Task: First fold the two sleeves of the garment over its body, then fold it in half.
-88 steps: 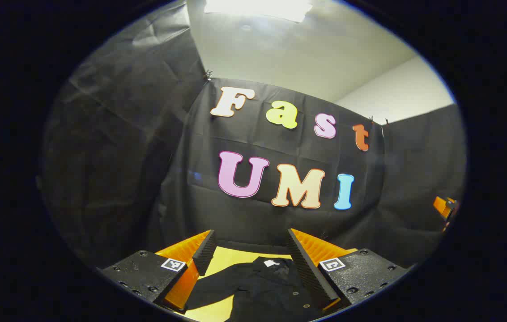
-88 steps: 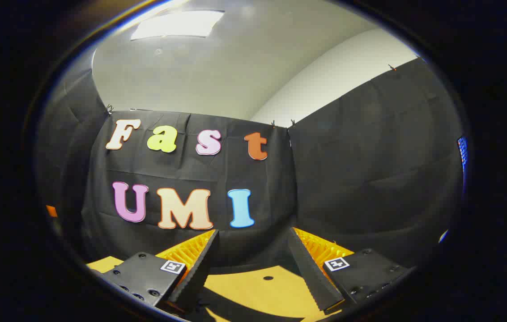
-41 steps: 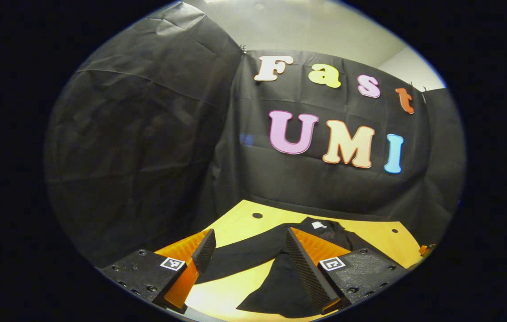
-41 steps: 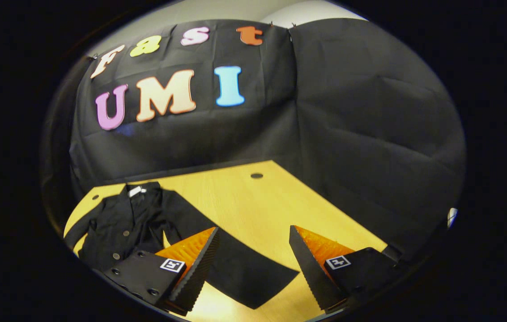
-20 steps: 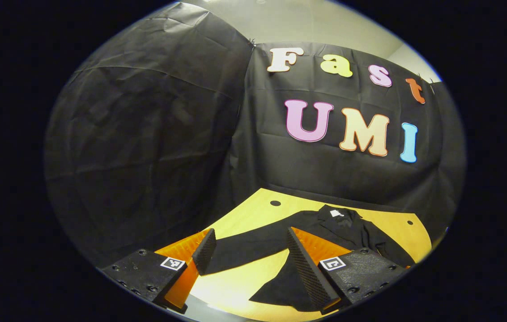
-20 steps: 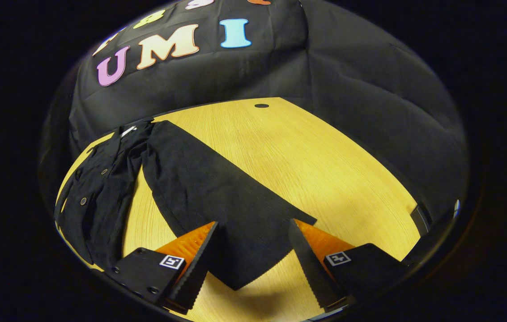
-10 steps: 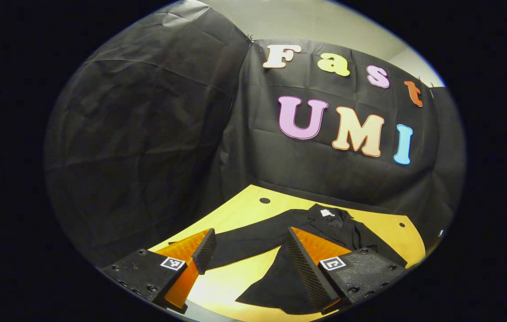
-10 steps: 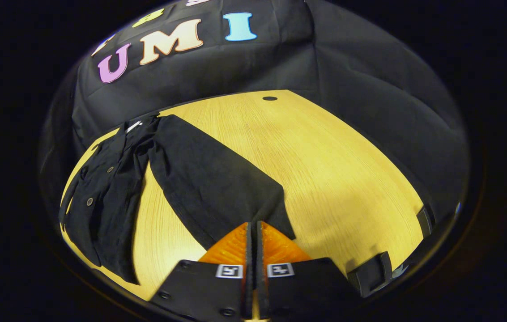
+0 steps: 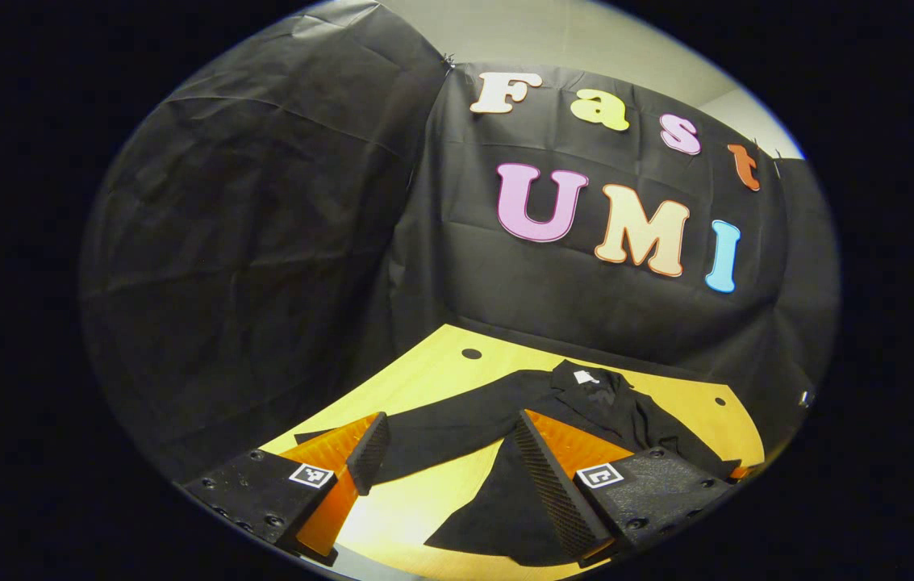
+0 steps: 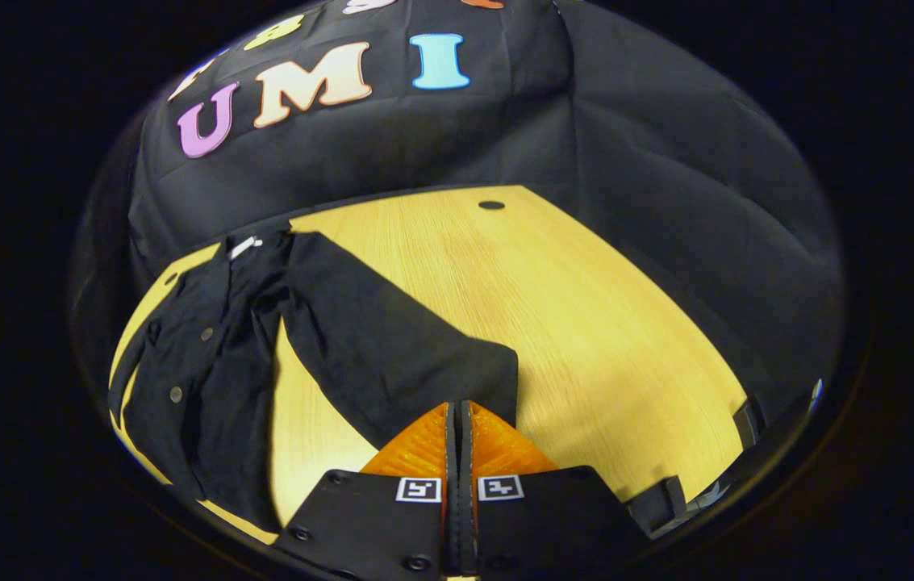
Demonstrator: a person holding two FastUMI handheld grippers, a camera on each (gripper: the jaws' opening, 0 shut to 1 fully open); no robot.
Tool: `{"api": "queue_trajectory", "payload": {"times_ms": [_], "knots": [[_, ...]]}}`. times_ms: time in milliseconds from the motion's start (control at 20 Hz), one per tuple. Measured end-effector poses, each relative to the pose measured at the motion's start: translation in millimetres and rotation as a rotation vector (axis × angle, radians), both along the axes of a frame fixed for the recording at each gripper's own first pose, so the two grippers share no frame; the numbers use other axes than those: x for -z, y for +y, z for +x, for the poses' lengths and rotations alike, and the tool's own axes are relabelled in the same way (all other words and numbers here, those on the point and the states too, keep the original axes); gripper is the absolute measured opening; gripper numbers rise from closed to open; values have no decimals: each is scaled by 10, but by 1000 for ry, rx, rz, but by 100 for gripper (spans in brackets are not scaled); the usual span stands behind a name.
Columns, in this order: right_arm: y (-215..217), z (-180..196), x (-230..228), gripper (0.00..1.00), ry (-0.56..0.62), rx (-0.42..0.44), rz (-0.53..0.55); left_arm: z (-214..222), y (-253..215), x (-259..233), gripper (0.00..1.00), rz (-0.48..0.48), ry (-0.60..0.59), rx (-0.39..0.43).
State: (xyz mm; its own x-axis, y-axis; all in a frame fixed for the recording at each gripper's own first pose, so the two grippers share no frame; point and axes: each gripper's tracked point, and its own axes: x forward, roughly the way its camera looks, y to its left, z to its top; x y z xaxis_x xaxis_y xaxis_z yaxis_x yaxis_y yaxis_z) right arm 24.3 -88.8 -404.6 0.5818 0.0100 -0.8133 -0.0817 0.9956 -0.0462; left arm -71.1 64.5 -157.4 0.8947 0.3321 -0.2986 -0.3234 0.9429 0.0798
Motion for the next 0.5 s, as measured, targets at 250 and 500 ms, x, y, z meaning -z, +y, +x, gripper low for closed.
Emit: {"api": "queue_trajectory", "payload": {"times_ms": [250, 500], "knots": [[575, 606, -555, 2, -129, -65, 56, 50, 179, 90, 92, -5, 31, 6], [1491, 1049, -998, 2, -208, -159, 138, 155, 306, 174, 92, 11, 68, 39]]}}
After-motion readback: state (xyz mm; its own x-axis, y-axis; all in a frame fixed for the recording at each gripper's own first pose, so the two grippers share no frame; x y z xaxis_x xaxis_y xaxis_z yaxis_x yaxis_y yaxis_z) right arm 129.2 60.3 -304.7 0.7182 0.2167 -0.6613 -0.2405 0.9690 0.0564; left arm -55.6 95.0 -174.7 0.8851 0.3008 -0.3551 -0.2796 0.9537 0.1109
